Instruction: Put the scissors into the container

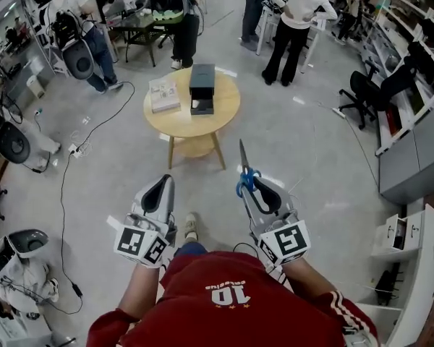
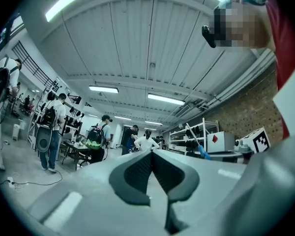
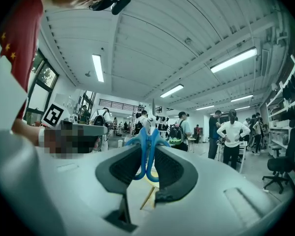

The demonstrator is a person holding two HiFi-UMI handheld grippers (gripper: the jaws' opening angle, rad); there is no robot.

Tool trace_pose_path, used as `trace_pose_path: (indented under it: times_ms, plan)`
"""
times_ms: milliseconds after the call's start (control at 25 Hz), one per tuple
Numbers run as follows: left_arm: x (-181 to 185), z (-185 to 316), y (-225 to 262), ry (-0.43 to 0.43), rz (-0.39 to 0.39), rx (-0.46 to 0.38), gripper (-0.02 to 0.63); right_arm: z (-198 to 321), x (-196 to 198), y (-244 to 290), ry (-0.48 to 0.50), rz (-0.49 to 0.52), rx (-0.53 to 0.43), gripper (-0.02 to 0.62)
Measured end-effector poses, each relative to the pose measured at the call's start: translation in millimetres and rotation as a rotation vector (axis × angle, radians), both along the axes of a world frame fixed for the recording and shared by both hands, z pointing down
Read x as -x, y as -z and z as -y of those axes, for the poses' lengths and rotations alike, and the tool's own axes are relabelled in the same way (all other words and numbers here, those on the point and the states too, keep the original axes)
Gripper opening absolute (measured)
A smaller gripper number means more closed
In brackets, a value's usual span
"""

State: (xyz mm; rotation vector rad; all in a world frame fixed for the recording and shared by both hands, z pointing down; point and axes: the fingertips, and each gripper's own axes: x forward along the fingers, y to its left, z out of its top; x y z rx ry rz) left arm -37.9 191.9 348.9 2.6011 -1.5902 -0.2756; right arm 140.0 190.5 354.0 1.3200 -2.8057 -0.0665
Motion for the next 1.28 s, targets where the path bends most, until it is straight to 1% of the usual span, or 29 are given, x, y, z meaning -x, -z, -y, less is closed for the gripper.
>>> trace_pose_path:
  times_ms: [200, 400, 680, 920, 1280]
  plan:
    - [-4.7, 3.5, 1.8, -0.001, 0.007, -0.003, 0.002, 5.3, -3.1, 0.7, 0.023, 0.011, 0.001, 0.092]
    - [-1.3, 6.4, -10.6, 0.004, 0.000, 0.027, 0.002, 10.4, -1.1, -9.8, 0.030, 0.014, 0.021, 0.092]
    - [-2.9, 33.0, -17.8, -0.013, -0.007, 0.029, 0.002, 31.3, 3.9, -21.0, 0.040, -0.004, 0.035, 0.092]
    - [-2.5, 66.7, -24.3, -0.042, -0.008, 0.040, 0.002, 63.2, 10.2, -22.9, 0.024, 0.008, 0.041, 0.092]
    - [3.0, 150.0, -18.9, -0.083, -0.016, 0.040, 0.002, 140.6, 23.0, -17.2, -0.003, 0.012, 0.047, 0.092]
